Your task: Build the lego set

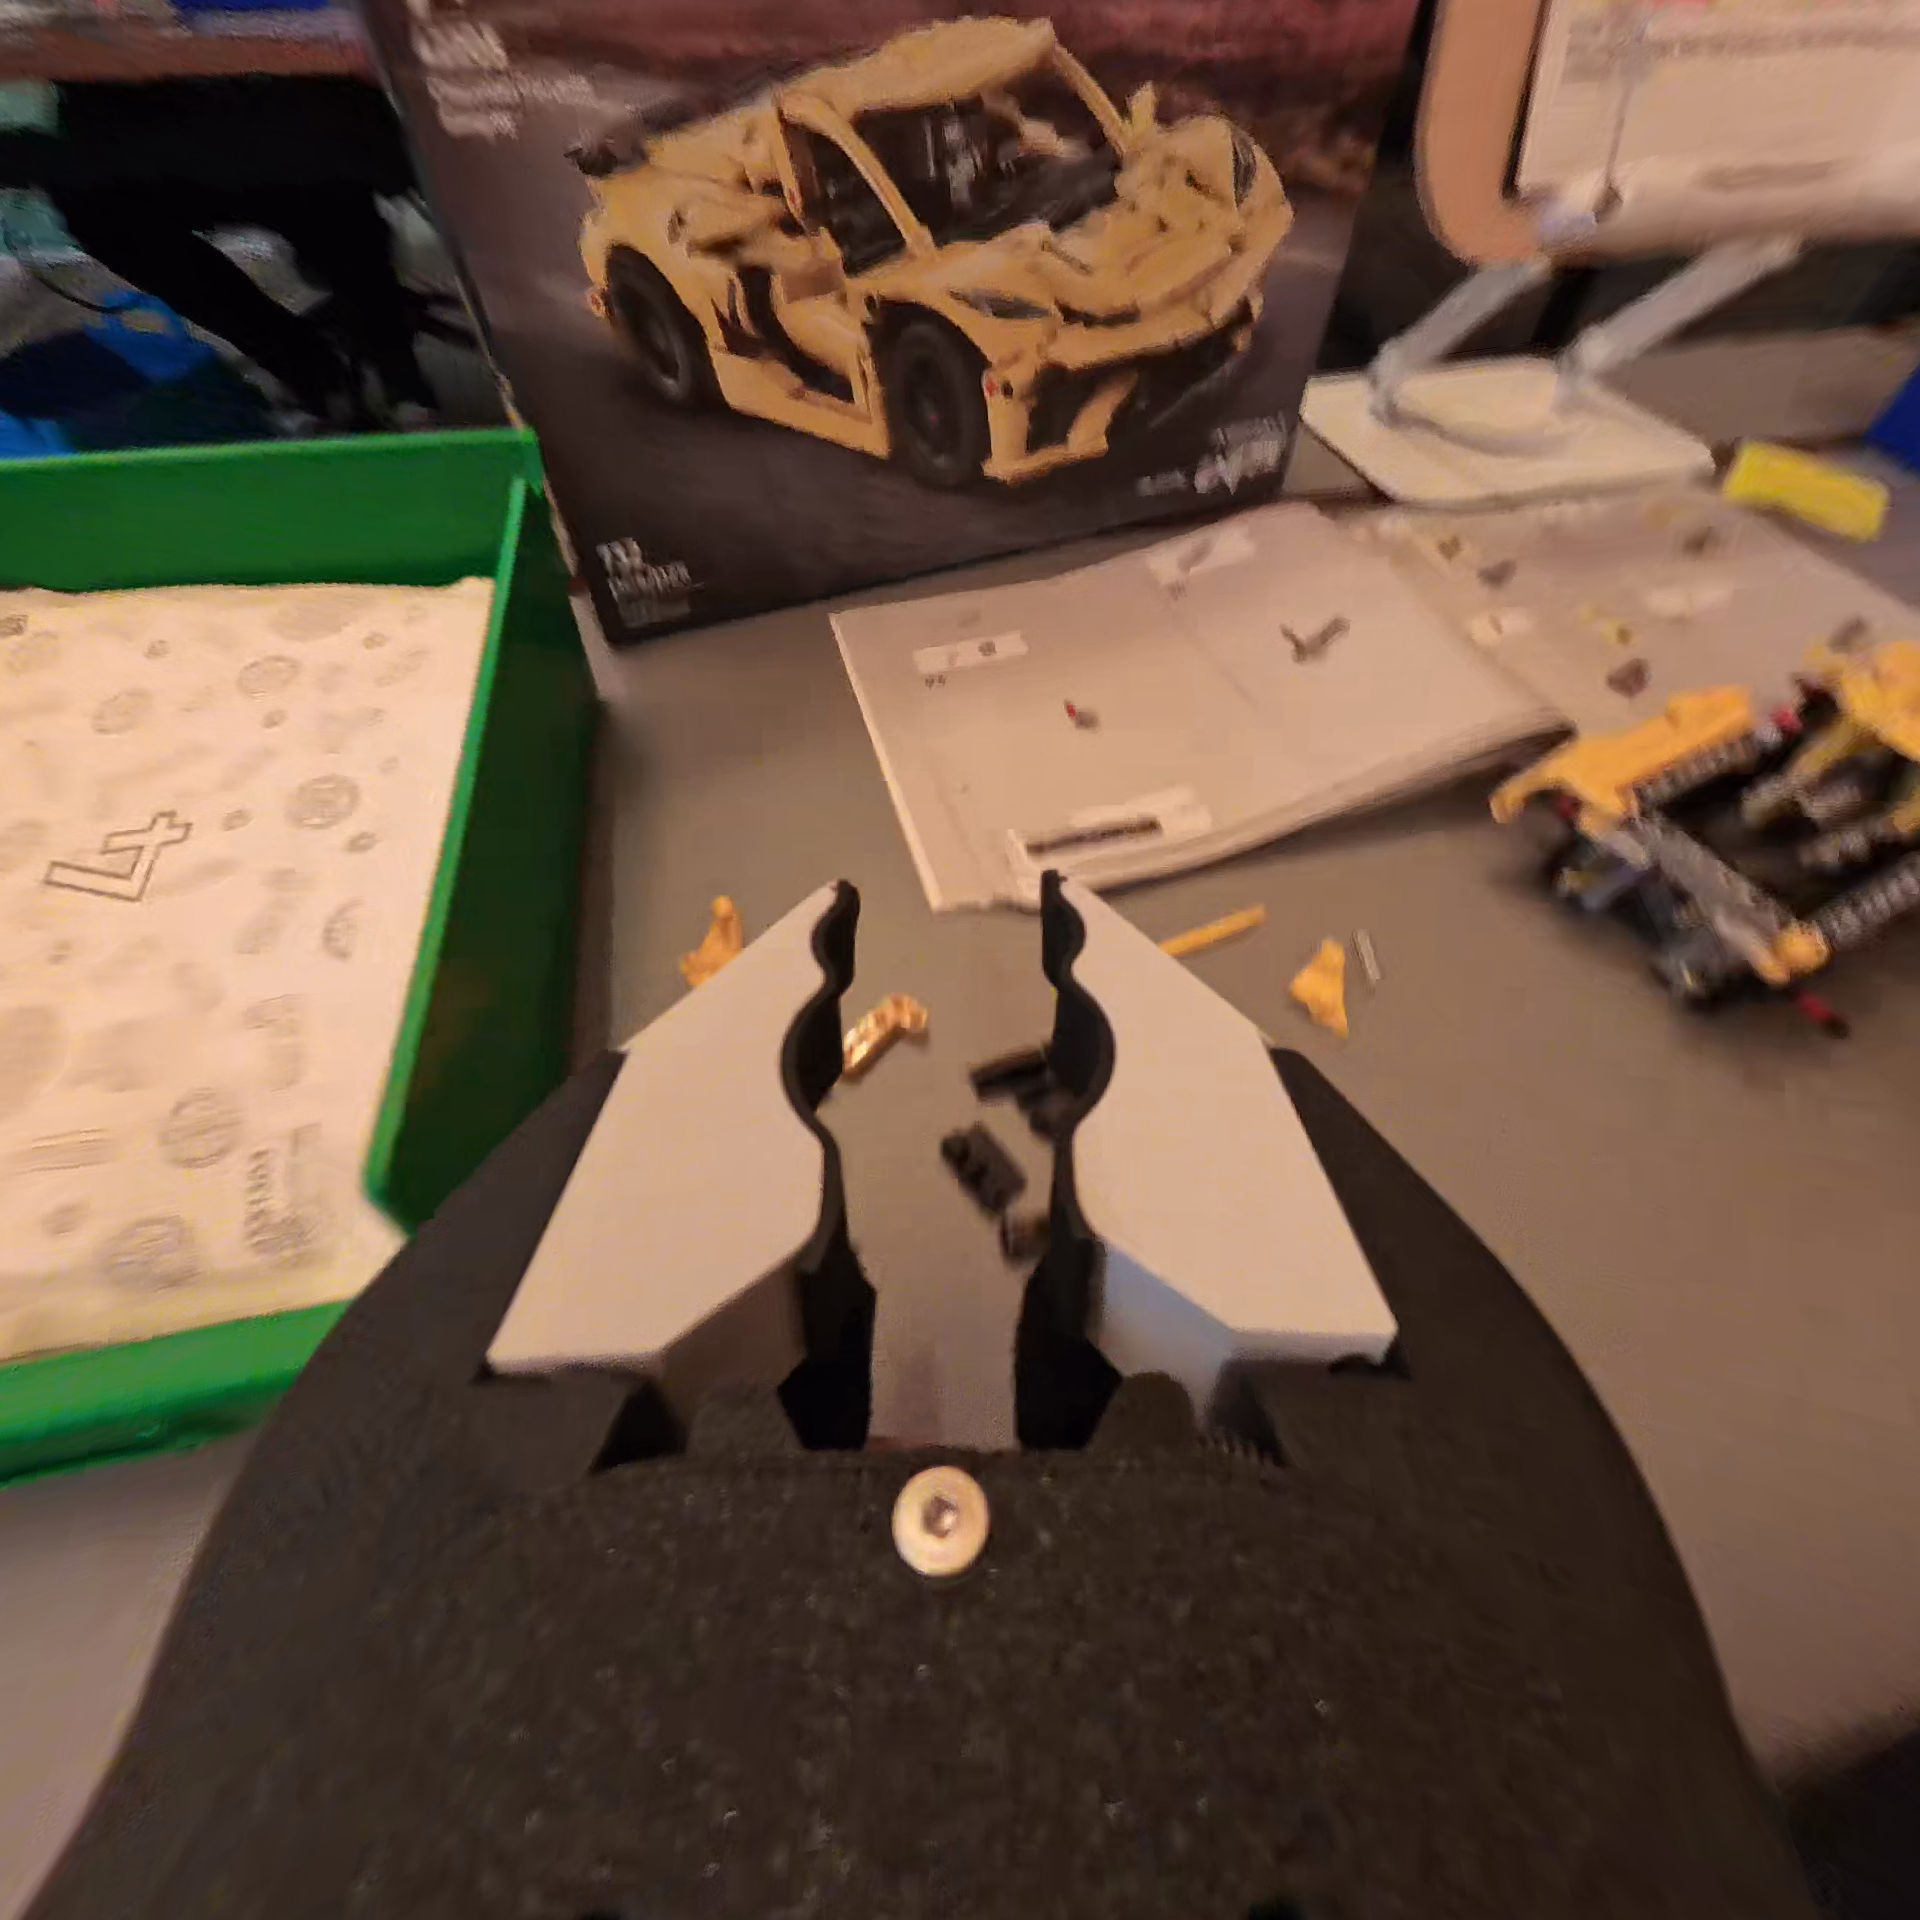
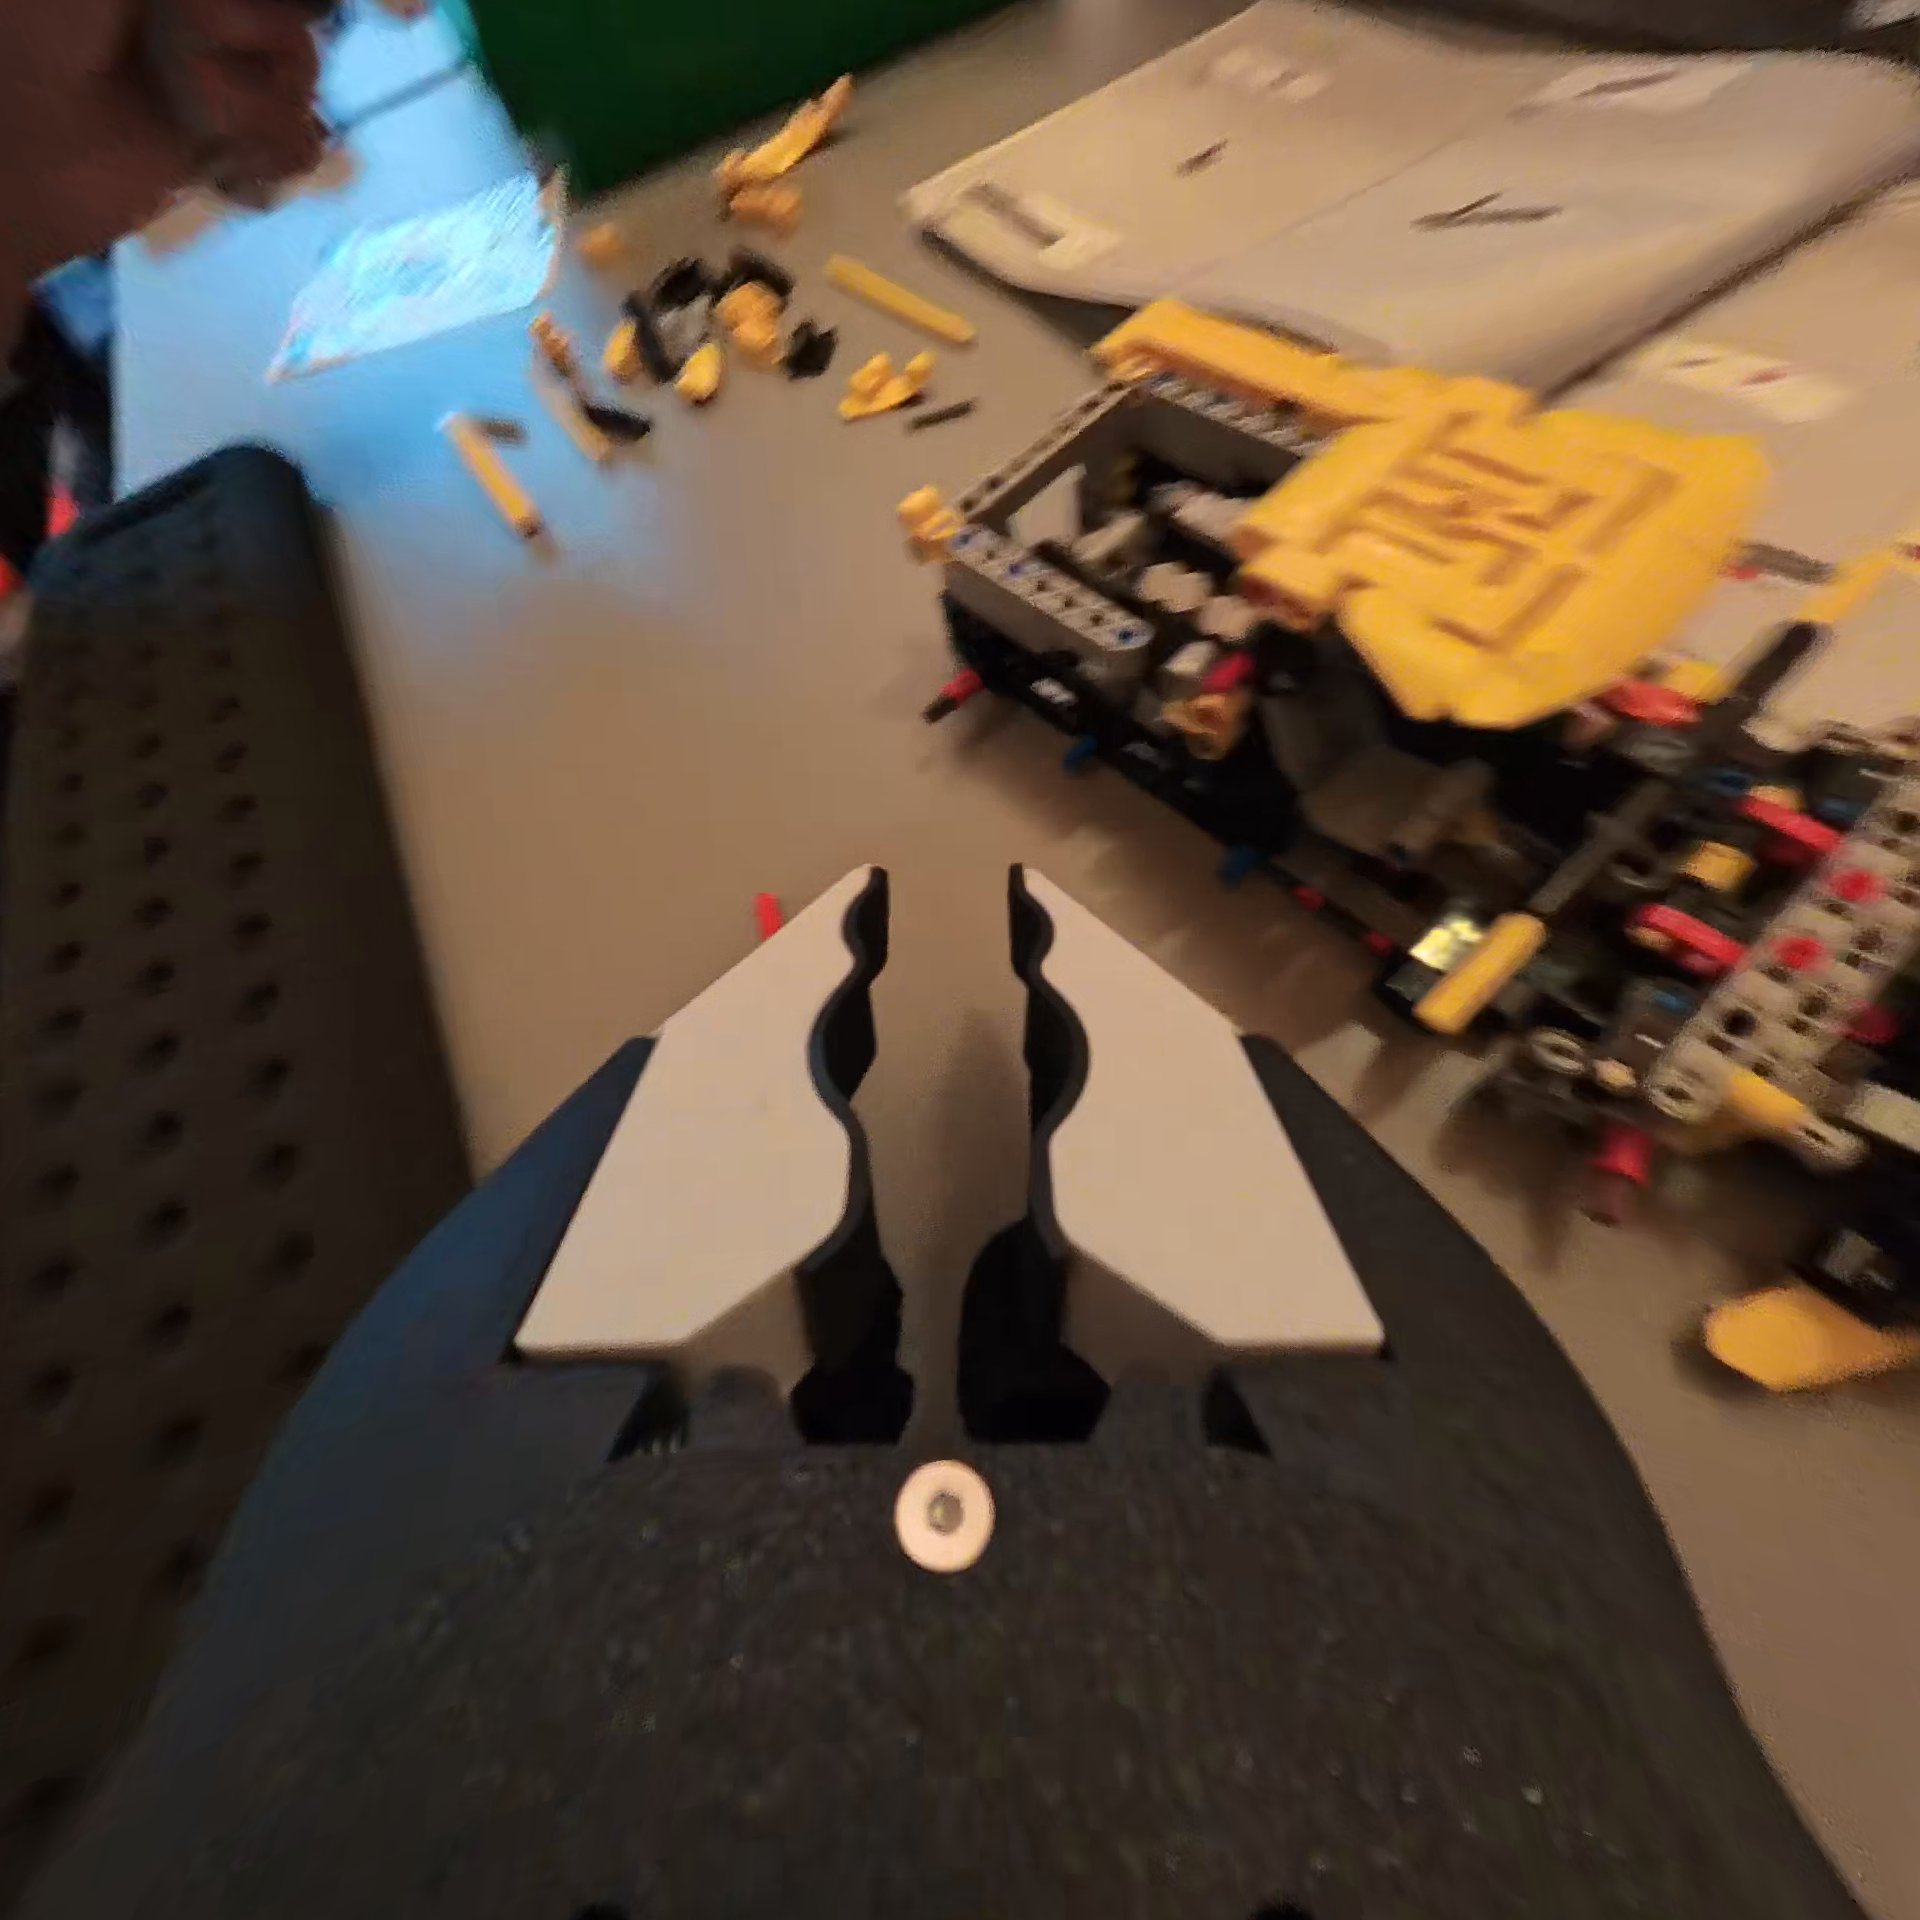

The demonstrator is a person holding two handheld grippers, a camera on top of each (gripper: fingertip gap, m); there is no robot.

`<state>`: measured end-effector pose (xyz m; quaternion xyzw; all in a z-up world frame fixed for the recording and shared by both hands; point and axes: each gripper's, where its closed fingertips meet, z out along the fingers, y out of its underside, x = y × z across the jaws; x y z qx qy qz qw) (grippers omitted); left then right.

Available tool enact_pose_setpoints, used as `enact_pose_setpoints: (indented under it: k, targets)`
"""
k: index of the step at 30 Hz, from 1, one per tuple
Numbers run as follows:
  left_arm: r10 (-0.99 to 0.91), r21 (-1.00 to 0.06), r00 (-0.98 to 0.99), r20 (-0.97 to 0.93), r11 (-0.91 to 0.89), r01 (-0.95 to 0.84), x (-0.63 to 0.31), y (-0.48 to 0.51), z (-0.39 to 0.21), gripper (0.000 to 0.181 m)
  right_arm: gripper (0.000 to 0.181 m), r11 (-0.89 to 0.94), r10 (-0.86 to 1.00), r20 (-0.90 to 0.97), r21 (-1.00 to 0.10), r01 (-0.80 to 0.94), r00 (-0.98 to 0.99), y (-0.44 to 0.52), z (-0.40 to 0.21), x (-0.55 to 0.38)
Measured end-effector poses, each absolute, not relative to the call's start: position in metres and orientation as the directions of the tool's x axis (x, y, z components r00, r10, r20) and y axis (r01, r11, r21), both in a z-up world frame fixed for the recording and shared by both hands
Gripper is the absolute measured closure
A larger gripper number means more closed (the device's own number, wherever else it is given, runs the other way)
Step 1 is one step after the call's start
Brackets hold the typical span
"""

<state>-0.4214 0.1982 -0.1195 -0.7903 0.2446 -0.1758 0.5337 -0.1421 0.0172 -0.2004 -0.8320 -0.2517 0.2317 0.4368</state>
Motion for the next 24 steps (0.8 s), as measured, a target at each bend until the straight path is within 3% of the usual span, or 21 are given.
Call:
enact_pose_setpoints:
  k: [2, 8, 12, 21, 24]
  targets:
    - [-0.641, -0.884, 0.768, 0.003, -0.361, -0.298, -0.436, 0.178, -0.126, 0.146, 0.145, -0.468, 0.545, -0.136, -0.868, 0.166, 0.827, 0.029, -0.194, -0.125]
    - [-0.736, -0.692, 0.676, -0.027, -0.475, -0.544, -0.463, 0.123, -0.190, 0.145, 0.151, -0.387, 0.507, -0.113, -0.916, 0.108, 0.854, 0.042, -0.176, -0.111]
    - [-0.793, -0.667, 0.603, 0.094, -0.499, -0.553, -0.443, 0.095, -0.213, 0.146, 0.154, -0.383, 0.520, -0.090, -0.913, 0.138, 0.849, 0.041, -0.180, -0.113]
    - [-0.737, -0.755, 0.676, 0.014, -0.451, -0.476, -0.400, 0.138, -0.200, 0.147, 0.157, -0.399, 0.512, -0.109, -0.908, 0.124, 0.852, 0.042, -0.182, -0.111]
    - [-0.757, -0.747, 0.648, 0.086, -0.479, -0.461, -0.381, 0.141, -0.206, 0.147, 0.158, -0.395, 0.504, -0.106, -0.911, 0.119, 0.857, 0.042, -0.181, -0.108]
